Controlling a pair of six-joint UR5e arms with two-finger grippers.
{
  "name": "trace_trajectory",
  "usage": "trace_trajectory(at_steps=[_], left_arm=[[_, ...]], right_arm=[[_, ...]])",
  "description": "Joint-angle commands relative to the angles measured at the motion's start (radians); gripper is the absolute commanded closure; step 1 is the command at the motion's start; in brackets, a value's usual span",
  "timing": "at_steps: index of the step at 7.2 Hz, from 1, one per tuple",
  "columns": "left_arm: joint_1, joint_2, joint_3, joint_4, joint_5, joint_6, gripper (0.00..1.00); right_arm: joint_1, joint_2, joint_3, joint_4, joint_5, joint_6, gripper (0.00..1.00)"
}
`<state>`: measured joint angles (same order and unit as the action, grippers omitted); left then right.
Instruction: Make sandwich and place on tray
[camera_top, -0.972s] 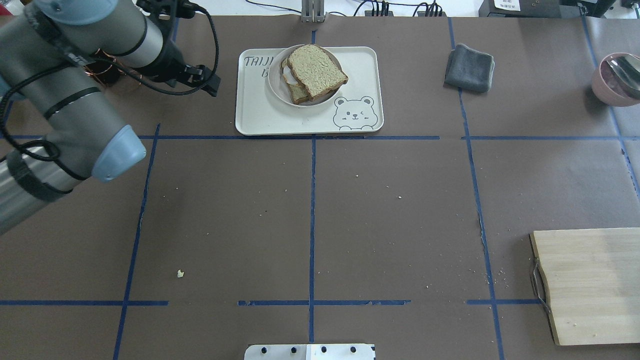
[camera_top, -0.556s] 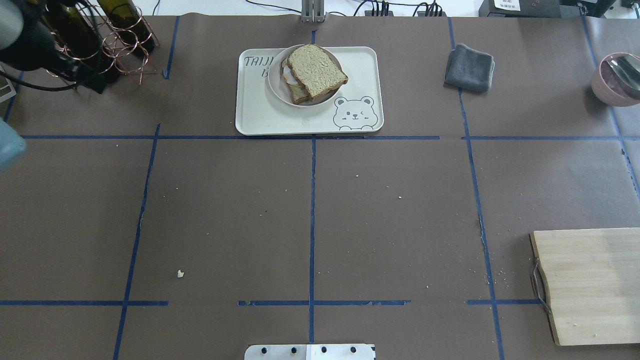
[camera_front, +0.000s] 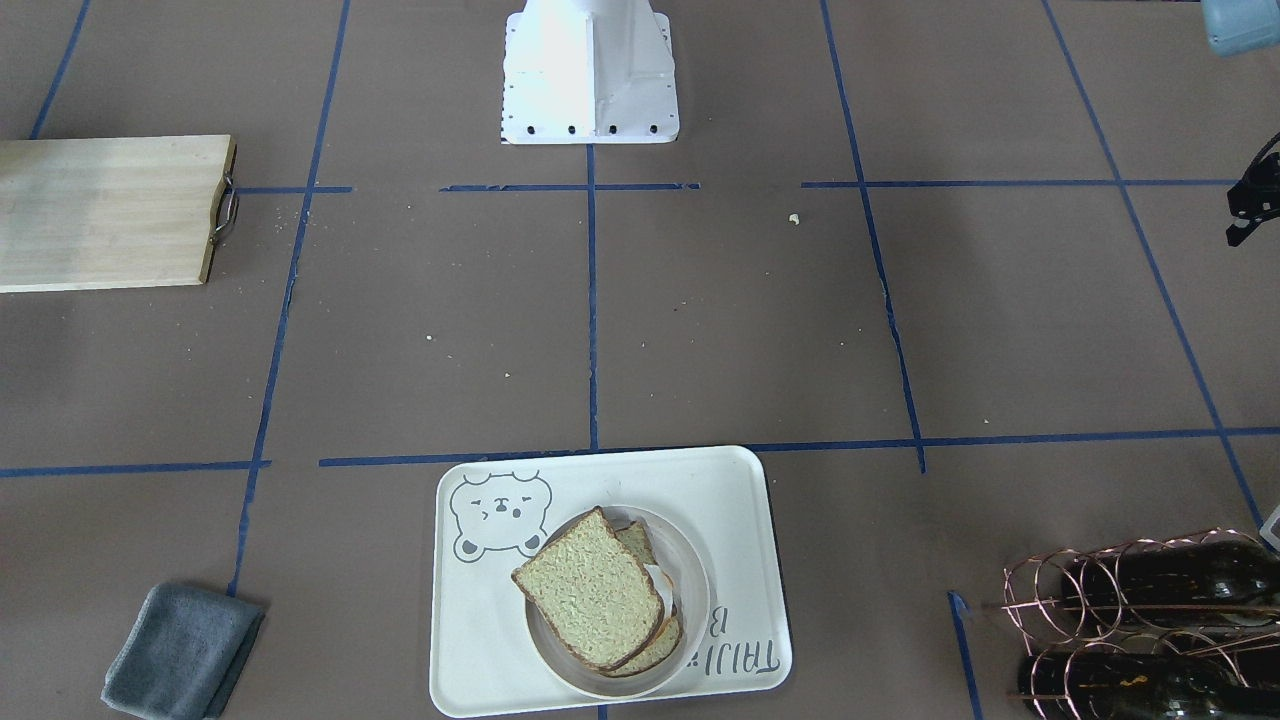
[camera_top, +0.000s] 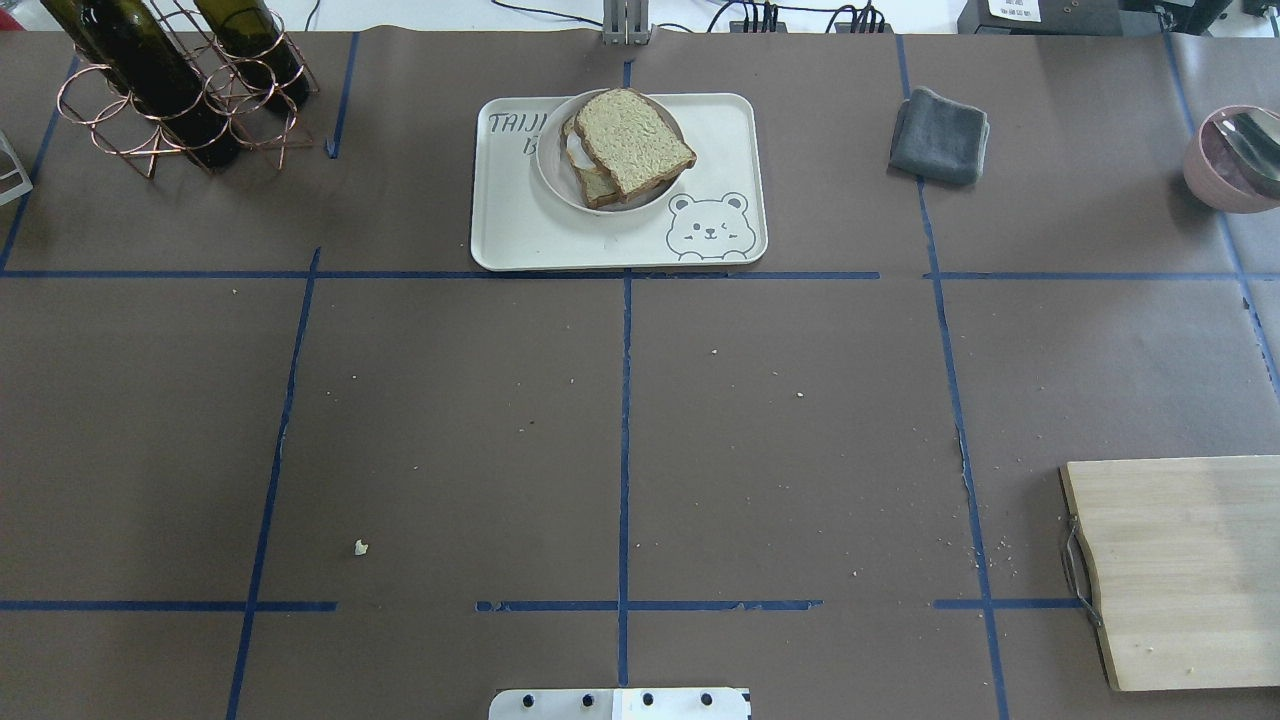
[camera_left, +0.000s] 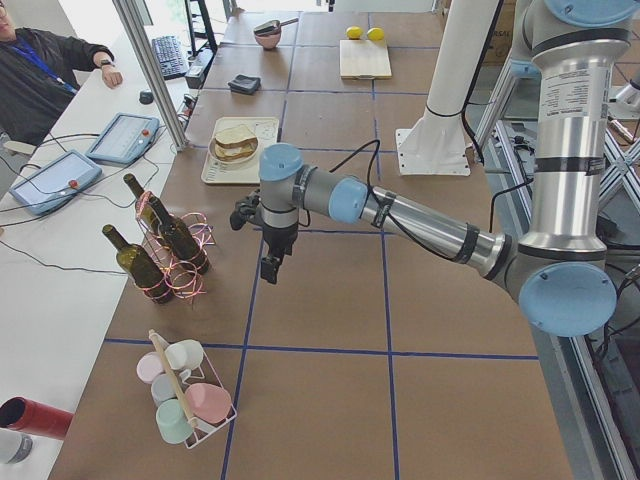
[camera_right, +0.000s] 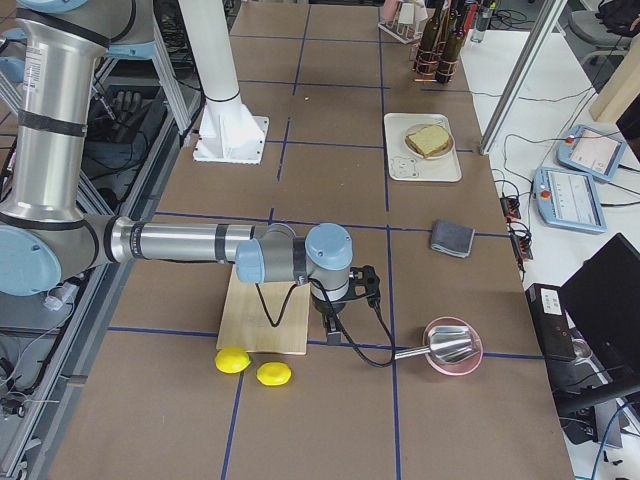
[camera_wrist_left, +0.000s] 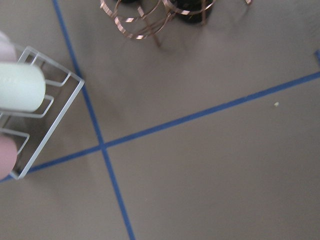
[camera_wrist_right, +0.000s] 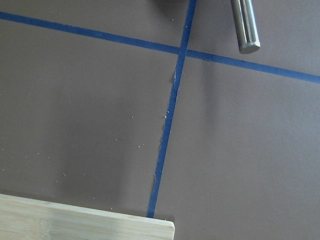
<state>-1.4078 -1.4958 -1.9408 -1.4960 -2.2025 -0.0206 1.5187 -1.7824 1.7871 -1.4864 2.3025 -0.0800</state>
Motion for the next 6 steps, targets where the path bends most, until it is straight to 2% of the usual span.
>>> trace_trajectory(at_steps=[1, 2, 3, 6], left_arm=[[-0.092, 0.08, 0.04, -0.003, -0.034, 0.13, 0.0], [-0.123, 0.129, 0.055, -0.006, -0.133, 0.186, 0.0], [-0.149, 0.165, 0.054, -0.004, -0.16, 0.25, 0.0], [-0.169, 0.143, 0.059, 0.006, -0.141, 0.252, 0.0]], right_arm=[[0.0, -0.002, 0.0, -0.002, 0.002, 0.0, 0.0], [0.0, -0.002, 0.0, -0.002, 0.002, 0.002, 0.0], [0.0, -0.002, 0.0, -0.002, 0.002, 0.002, 0.0], [0.0, 0.003, 0.006, -0.006, 0.005, -0.001, 0.0]])
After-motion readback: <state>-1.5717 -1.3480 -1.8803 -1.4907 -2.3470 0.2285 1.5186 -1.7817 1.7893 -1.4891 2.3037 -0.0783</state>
